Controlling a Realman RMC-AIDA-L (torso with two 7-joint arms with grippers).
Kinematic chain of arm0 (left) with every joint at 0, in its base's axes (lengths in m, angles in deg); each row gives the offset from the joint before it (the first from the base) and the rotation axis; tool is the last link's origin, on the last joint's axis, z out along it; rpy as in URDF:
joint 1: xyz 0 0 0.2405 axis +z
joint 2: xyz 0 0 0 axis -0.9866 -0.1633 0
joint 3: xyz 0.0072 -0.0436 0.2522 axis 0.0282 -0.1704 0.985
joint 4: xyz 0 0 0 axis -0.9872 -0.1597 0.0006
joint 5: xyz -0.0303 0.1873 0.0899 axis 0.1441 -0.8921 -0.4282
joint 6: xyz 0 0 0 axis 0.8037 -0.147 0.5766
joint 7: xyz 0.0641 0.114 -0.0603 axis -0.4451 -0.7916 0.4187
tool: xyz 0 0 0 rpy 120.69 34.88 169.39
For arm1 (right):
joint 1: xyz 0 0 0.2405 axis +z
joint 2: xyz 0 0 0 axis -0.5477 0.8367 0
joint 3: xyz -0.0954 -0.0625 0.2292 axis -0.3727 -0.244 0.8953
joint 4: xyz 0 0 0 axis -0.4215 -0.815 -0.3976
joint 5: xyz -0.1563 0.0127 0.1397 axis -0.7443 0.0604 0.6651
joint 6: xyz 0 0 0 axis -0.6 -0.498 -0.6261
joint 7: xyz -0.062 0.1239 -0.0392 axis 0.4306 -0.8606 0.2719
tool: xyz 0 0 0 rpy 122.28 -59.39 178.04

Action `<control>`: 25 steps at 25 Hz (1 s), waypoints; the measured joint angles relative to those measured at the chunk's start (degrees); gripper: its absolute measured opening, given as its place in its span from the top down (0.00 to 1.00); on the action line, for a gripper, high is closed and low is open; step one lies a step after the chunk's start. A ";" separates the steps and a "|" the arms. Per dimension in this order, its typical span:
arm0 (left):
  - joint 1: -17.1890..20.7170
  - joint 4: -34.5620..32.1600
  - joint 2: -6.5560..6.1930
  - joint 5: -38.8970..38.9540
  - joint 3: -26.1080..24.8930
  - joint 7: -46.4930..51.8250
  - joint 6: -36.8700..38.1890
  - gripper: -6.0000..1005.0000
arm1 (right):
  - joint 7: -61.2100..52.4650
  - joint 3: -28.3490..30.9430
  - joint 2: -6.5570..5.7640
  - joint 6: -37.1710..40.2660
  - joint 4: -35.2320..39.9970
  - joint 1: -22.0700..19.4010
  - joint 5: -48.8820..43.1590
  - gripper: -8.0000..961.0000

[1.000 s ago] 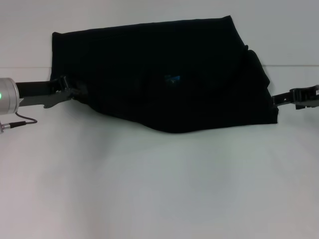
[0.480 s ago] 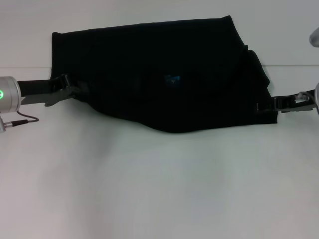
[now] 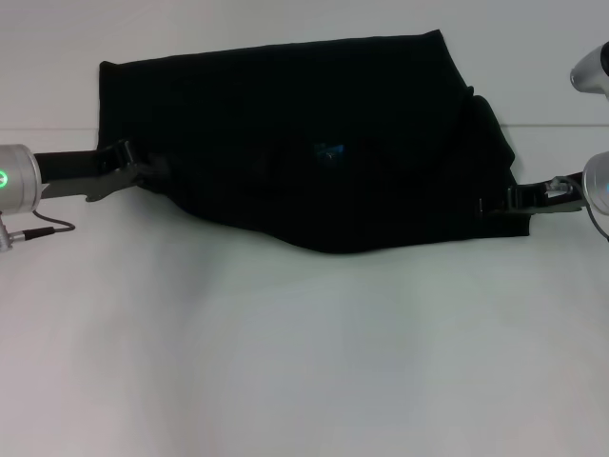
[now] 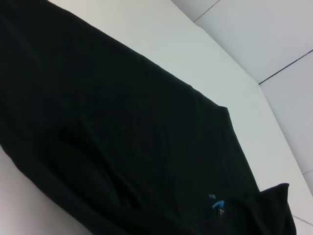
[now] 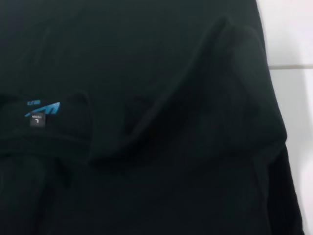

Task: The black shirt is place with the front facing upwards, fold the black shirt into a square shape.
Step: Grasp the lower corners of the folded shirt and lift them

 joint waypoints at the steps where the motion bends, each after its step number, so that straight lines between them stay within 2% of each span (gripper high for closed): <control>1: 0.00 -0.03 0.01 0.00 0.00 0.00 -0.03 0.94 | -0.01 -0.02 0.01 0.01 -0.13 0.11 -0.02 0.08; 6: -0.03 -0.12 0.02 0.00 0.00 0.09 -0.07 0.93 | -0.03 -0.05 -0.42 -0.49 -1.83 0.67 -0.14 0.28; 17: -0.12 -0.12 0.11 0.07 0.00 0.11 -0.32 0.92 | -0.03 -0.06 -0.61 -1.04 -2.23 0.98 -0.09 0.54; 22: -0.12 -0.12 0.11 0.09 0.00 0.13 0.07 0.92 | -0.03 0.12 -0.85 -0.27 -2.56 1.25 -0.13 0.75; 25: -0.12 -0.12 0.11 0.09 0.06 0.08 0.64 0.91 | -0.23 0.54 -1.11 0.77 -2.19 0.87 0.10 0.98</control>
